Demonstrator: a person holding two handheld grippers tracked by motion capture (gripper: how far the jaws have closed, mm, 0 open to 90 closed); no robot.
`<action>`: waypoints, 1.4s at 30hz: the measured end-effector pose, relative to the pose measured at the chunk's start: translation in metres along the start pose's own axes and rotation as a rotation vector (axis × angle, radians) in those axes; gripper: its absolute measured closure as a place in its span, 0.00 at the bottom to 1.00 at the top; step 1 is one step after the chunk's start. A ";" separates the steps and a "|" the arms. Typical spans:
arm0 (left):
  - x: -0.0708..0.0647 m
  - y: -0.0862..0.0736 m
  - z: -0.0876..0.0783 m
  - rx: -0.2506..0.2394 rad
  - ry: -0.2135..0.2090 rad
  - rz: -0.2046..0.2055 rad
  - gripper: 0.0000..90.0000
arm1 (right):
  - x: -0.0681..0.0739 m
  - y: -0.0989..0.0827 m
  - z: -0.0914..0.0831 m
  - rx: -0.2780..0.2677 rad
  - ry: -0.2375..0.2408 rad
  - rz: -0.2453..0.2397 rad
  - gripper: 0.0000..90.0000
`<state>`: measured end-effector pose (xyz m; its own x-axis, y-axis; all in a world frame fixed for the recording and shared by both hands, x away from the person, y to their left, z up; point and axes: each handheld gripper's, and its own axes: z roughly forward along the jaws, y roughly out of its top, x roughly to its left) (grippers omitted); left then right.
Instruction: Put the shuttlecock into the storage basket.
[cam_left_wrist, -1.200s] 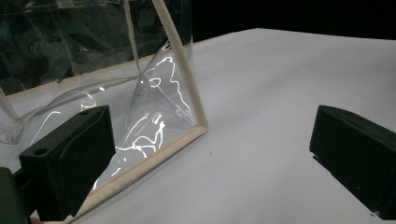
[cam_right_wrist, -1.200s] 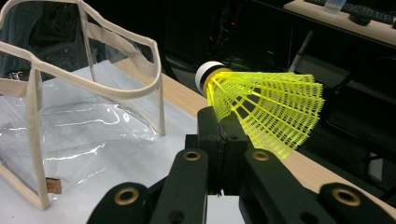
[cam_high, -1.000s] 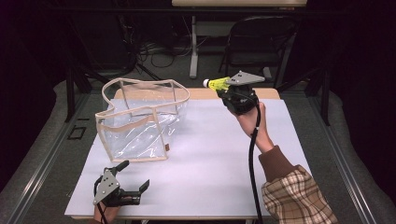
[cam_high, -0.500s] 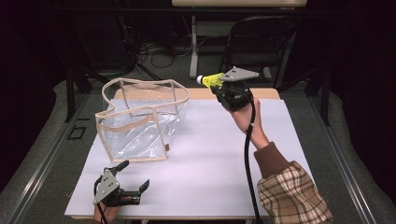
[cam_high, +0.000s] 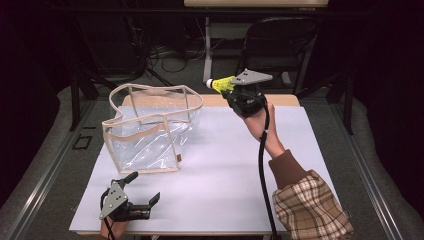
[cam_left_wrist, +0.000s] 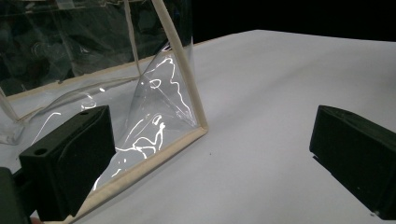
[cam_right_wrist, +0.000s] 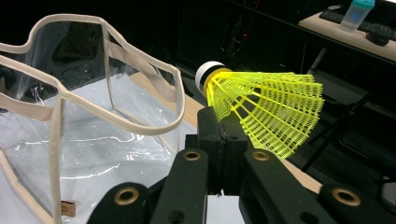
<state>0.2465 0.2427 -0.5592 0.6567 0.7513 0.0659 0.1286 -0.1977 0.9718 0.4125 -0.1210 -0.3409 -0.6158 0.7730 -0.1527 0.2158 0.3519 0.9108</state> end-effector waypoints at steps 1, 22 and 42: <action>0.000 0.000 0.000 -0.001 0.000 -0.001 0.00 | 0.001 0.001 0.000 0.002 0.001 -0.002 1.00; 0.002 0.000 -0.001 -0.006 -0.002 -0.010 0.00 | 0.019 0.016 0.019 0.003 0.043 -0.049 1.00; 0.002 0.000 -0.001 -0.006 -0.004 -0.011 0.00 | 0.045 0.037 0.037 0.003 0.101 -0.106 1.00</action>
<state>0.2468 0.2445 -0.5588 0.6582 0.7508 0.0545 0.1314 -0.1858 0.9738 0.4208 -0.0539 -0.3283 -0.7083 0.6743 -0.2090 0.1474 0.4308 0.8903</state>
